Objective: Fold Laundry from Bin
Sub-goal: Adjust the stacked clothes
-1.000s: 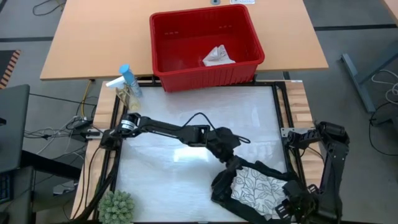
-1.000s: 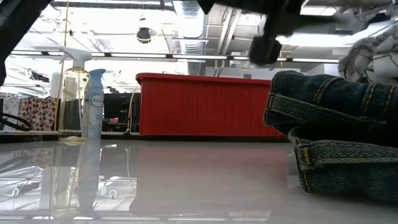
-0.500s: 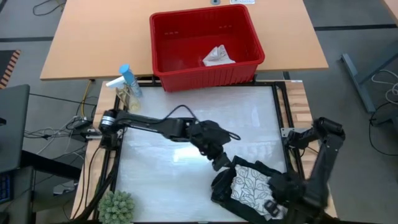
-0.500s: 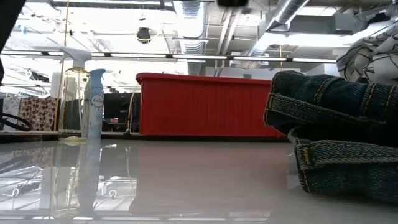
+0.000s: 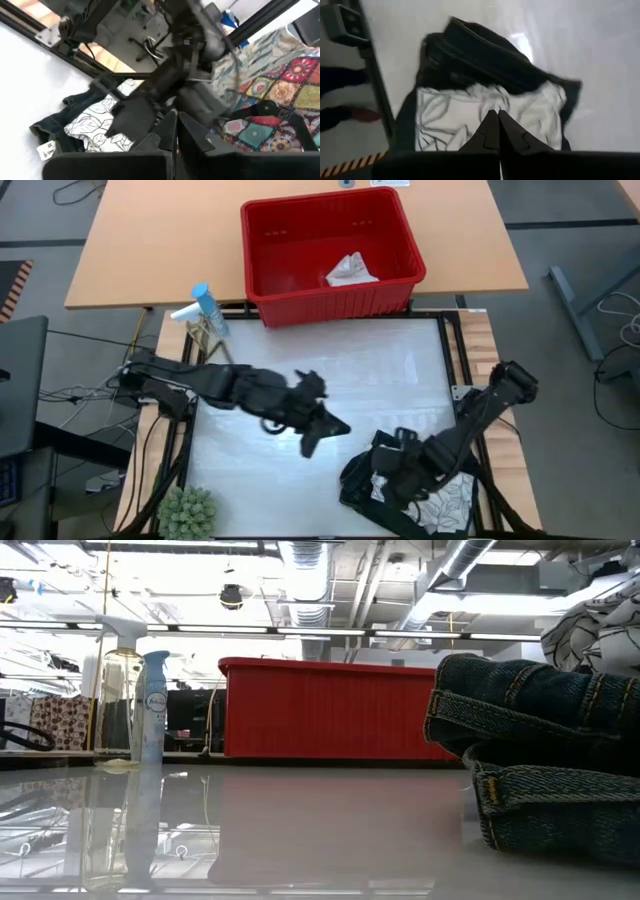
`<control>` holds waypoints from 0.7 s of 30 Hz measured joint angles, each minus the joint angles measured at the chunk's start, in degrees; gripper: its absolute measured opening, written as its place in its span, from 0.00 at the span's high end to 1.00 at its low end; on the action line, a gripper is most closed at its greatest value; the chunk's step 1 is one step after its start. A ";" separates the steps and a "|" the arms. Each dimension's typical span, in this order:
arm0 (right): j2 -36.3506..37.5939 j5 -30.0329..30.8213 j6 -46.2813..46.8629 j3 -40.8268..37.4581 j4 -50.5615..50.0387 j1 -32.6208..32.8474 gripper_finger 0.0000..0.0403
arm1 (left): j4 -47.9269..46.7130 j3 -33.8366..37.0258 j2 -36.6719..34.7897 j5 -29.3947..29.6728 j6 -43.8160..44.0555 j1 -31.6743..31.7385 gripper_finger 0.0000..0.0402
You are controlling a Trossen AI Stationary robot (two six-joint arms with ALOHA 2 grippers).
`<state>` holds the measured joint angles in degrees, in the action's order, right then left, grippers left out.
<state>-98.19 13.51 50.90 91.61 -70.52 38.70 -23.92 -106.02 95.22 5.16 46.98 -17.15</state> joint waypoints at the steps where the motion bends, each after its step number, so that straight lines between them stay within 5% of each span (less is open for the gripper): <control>1: 0.00 -1.10 -1.28 0.00 0.27 -0.70 0.96 | -0.66 0.00 -0.90 1.44 0.02 -0.90 1.00; 6: -0.01 -6.24 -3.43 -0.02 0.25 -1.30 0.96 | -3.50 0.00 -3.79 10.14 0.01 -5.55 1.00; 15: -0.05 -24.10 -6.21 -7.39 6.41 0.15 0.96 | -4.36 0.00 -4.33 20.74 0.66 -11.70 1.00; 21: -0.07 -25.31 -6.13 -17.91 21.34 -0.61 0.96 | -4.73 0.00 -4.33 24.08 0.72 -12.66 1.00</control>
<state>-98.26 -11.80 44.77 73.71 -49.18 38.09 -28.64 -106.02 90.89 29.24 47.70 -29.80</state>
